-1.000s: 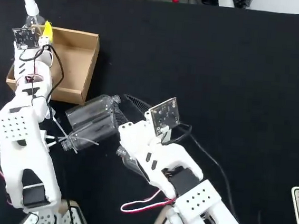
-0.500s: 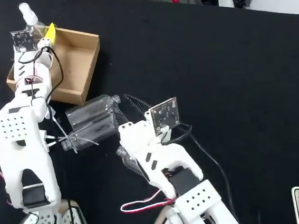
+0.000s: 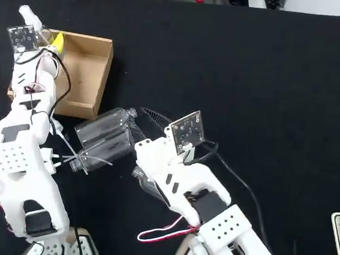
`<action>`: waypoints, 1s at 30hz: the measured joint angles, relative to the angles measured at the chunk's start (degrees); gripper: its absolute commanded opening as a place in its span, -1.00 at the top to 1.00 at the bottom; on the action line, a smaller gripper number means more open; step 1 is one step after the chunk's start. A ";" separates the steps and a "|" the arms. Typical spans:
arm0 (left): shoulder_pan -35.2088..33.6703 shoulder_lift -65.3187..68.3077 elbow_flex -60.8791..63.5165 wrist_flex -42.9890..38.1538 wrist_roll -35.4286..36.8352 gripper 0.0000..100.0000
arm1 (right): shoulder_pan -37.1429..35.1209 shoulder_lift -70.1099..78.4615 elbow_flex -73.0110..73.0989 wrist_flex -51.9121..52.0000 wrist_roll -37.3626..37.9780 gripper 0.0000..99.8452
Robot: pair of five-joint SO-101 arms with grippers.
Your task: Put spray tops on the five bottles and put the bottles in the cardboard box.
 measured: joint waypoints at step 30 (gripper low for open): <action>-0.97 -11.60 9.58 1.76 0.26 0.26 | 0.00 0.00 0.00 -0.18 0.00 0.80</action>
